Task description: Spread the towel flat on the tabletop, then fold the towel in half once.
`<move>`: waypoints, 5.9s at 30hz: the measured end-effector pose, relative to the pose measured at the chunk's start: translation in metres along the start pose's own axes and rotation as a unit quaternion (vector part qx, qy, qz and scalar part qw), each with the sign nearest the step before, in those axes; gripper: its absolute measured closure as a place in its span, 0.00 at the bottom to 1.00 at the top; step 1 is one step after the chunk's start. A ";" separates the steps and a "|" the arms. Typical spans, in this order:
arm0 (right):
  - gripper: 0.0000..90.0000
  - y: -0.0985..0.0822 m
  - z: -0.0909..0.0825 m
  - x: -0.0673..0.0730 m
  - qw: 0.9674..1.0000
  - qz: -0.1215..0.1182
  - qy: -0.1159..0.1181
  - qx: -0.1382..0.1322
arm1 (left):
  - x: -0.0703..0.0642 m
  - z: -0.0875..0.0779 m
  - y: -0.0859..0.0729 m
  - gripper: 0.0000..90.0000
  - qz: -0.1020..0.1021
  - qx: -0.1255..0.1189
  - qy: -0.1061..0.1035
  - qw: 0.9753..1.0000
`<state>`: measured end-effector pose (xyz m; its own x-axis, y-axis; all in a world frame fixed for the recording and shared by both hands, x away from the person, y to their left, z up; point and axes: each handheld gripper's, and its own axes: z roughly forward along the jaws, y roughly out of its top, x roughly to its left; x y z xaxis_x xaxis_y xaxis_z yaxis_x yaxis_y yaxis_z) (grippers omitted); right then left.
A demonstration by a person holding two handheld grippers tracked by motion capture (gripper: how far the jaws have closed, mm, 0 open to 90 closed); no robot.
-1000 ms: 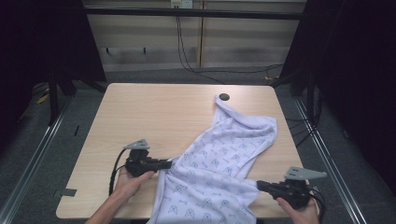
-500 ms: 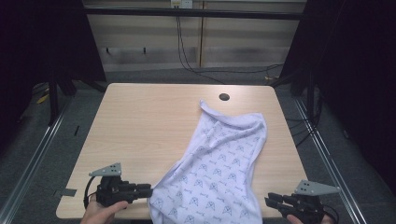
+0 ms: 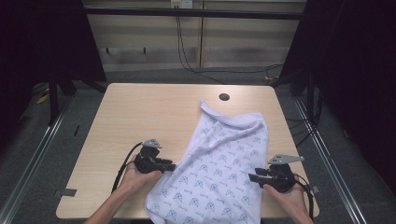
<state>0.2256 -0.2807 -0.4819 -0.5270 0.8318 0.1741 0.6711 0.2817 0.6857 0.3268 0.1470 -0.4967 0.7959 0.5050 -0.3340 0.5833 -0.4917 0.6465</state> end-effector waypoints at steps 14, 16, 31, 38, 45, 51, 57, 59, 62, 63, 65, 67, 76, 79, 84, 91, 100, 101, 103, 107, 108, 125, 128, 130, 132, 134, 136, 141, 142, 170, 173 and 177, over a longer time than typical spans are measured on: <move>0.62 0.004 0.015 -0.006 1.000 -0.007 0.015 0.008 | -0.016 -0.085 -0.079 0.98 -0.054 -0.032 -0.035 0.997; 0.62 0.010 0.022 -0.007 1.000 -0.013 0.023 0.001 | -0.021 -0.089 -0.084 0.95 -0.039 -0.035 -0.036 0.998; 0.94 0.024 0.045 -0.002 0.998 -0.060 -0.005 0.017 | 0.007 0.007 0.004 0.81 0.035 -0.032 0.039 0.998; 0.97 -0.001 0.018 -0.004 0.999 -0.045 0.015 0.027 | -0.005 -0.015 -0.023 0.95 0.037 -0.011 0.042 0.998; 0.94 -0.013 0.007 0.009 0.996 -0.052 0.049 0.043 | -0.022 -0.031 -0.045 0.83 0.034 -0.003 0.016 0.999; 0.84 -0.010 0.010 0.010 0.996 -0.055 0.056 0.039 | -0.008 -0.022 -0.030 0.84 0.034 -0.019 0.060 0.997; 0.71 0.008 0.028 -0.005 0.998 -0.045 0.028 0.021 | 0.009 -0.018 -0.019 0.84 0.019 -0.030 0.104 0.994; 0.69 0.013 0.034 -0.009 0.998 -0.044 0.035 0.013 | 0.010 -0.021 -0.022 0.83 0.019 -0.033 0.107 0.994; 0.68 0.020 0.041 -0.013 0.999 -0.043 0.033 0.006 | 0.016 -0.025 -0.025 0.82 0.006 -0.040 0.100 0.994; 0.68 0.021 0.042 -0.013 0.999 -0.043 0.029 0.008 | 0.018 -0.025 -0.025 0.82 0.000 -0.041 0.093 0.995; 0.67 0.024 0.046 -0.015 0.999 -0.038 0.029 0.006 | 0.018 -0.026 -0.026 0.80 -0.012 -0.044 0.085 0.995; 0.66 0.025 0.048 -0.016 0.999 -0.043 0.031 0.000 | 0.014 -0.030 -0.029 0.73 -0.015 -0.034 0.077 0.996; 0.80 0.023 0.046 -0.010 0.999 -0.046 0.021 0.007 | 0.012 -0.038 -0.040 0.90 -0.004 -0.029 0.065 0.997; 0.83 0.025 0.047 -0.014 0.999 -0.035 0.028 0.007 | 0.022 -0.029 -0.027 0.92 -0.003 -0.036 0.083 0.996; 0.63 0.025 0.045 -0.009 0.999 -0.034 0.034 0.008 | 0.023 -0.024 -0.020 1.00 0.013 -0.033 0.098 0.995; 0.63 0.026 0.033 -0.019 0.999 -0.016 0.028 -0.029 | 0.022 -0.047 -0.034 0.87 -0.015 -0.044 0.074 0.996; 0.66 0.038 0.036 -0.027 0.998 -0.024 0.028 -0.041 | 0.043 -0.042 -0.009 0.76 -0.025 -0.084 0.059 0.994; 0.66 0.042 0.039 -0.028 0.998 -0.023 0.031 -0.042 | 0.045 -0.040 -0.006 0.77 -0.020 -0.082 0.068 0.994; 0.65 0.052 0.049 -0.031 0.998 -0.027 0.035 -0.039 | 0.052 -0.035 0.002 0.77 -0.025 -0.089 0.064 0.994; 0.61 0.069 0.073 -0.037 0.999 -0.027 0.036 -0.026 | 0.057 -0.029 0.010 0.76 -0.024 -0.090 0.082 0.992; 0.61 0.069 0.073 -0.037 0.999 -0.027 0.036 -0.026 | 0.059 -0.026 0.010 0.76 -0.027 -0.095 0.091 0.991; 0.97 0.066 0.086 -0.024 0.998 -0.069 0.001 0.009 | 0.058 -0.015 -0.001 0.98 0.004 -0.052 0.096 0.994; 0.97 0.055 0.073 -0.021 0.998 -0.060 0.003 0.017 | 0.048 -0.014 -0.003 0.98 0.012 -0.045 0.079 0.996; 0.97 0.046 0.064 -0.020 0.998 -0.053 0.006 0.020 | 0.043 -0.014 -0.005 0.98 0.018 -0.043 0.076 0.996; 0.97 0.037 0.054 -0.018 0.998 -0.049 0.012 0.021 | 0.029 -0.014 -0.010 0.99 0.032 -0.028 0.058 0.997; 0.97 0.032 0.050 -0.017 0.999 -0.046 0.017 0.021 | 0.024 -0.014 -0.012 0.99 0.033 -0.026 0.054 0.998; 0.97 0.023 0.041 -0.013 0.999 -0.039 0.025 0.026 | 0.015 -0.016 -0.017 0.99 0.035 -0.020 0.044 0.998; 0.97 -0.004 0.015 0.010 0.996 -0.051 0.048 0.047 | -0.017 -0.024 -0.035 0.99 0.052 0.007 0.022 0.998; 0.97 -0.004 0.015 0.010 0.996 -0.051 0.048 0.047 | -0.017 -0.024 -0.035 0.99 0.052 0.007 0.022 0.998; 0.58 0.042 0.055 -0.056 1.000 -0.021 0.001 0.002 | 0.051 -0.025 -0.001 0.73 -0.031 -0.052 0.080 0.995; 0.68 0.041 0.055 -0.049 0.999 -0.049 -0.012 0.005 | 0.052 -0.026 -0.006 0.68 -0.028 -0.047 0.088 0.995; 0.89 0.040 0.055 -0.048 0.999 -0.046 -0.006 0.004 | 0.053 -0.030 -0.006 0.62 -0.032 -0.062 0.094 0.993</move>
<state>0.3060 -0.2831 -0.5017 -0.5800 0.8083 0.1017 0.6242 0.3607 0.6931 0.3606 0.1980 -0.4983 0.7063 0.6622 -0.2504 0.5985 -0.3696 0.7108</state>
